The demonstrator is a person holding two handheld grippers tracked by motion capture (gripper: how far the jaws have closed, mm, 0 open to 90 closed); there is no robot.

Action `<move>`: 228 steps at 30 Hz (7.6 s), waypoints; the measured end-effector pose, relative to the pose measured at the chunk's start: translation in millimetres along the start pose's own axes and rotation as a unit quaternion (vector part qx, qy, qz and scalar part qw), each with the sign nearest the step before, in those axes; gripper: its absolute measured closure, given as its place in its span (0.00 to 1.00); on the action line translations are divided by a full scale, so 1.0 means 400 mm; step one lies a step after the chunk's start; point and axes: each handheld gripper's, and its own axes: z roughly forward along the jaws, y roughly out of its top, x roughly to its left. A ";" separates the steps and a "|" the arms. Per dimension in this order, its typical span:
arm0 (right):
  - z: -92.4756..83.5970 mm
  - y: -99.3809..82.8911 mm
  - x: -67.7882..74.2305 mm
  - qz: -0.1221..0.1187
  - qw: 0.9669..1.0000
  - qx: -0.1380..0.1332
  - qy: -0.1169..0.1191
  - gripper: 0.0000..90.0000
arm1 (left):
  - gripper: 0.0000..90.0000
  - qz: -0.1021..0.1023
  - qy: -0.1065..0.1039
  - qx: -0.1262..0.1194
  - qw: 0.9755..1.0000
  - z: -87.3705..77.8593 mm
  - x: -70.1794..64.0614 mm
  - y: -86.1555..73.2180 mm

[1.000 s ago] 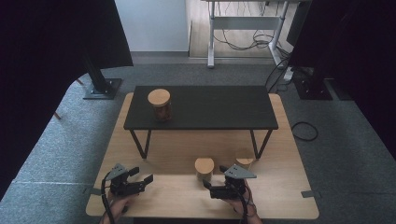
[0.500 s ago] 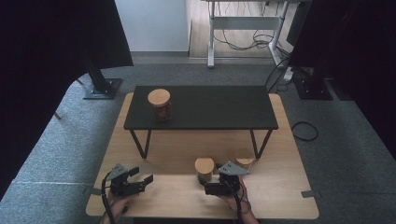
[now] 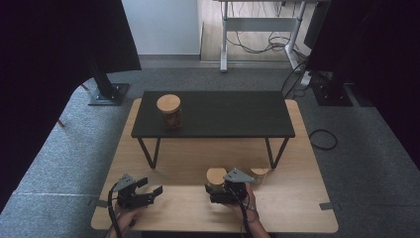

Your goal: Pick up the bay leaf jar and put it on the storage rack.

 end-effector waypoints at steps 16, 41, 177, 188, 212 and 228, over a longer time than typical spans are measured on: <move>0.039 0.016 0.007 -0.012 0.999 0.020 -0.044 0.23 | 0.16 0.001 -0.004 0.004 1.000 0.001 0.000 0.000; 0.026 0.012 0.010 -0.013 0.999 -0.001 -0.048 0.27 | 0.16 0.002 -0.004 0.006 1.000 0.001 -0.001 0.000; -0.261 0.347 0.031 -0.112 0.984 -0.124 0.065 0.28 | 0.16 0.004 0.013 0.014 1.000 0.005 -0.006 0.001; -0.273 0.371 0.024 -0.112 0.983 -0.129 0.067 0.28 | 0.16 0.004 0.011 0.016 1.000 0.007 -0.006 0.002; -0.286 0.413 0.014 -0.113 0.980 -0.145 0.072 0.28 | 0.16 0.003 0.014 0.016 1.000 0.007 -0.006 0.002; -0.280 0.449 -0.014 -0.102 0.980 -0.155 0.073 0.28 | 0.16 0.003 0.013 0.016 1.000 0.007 -0.006 0.001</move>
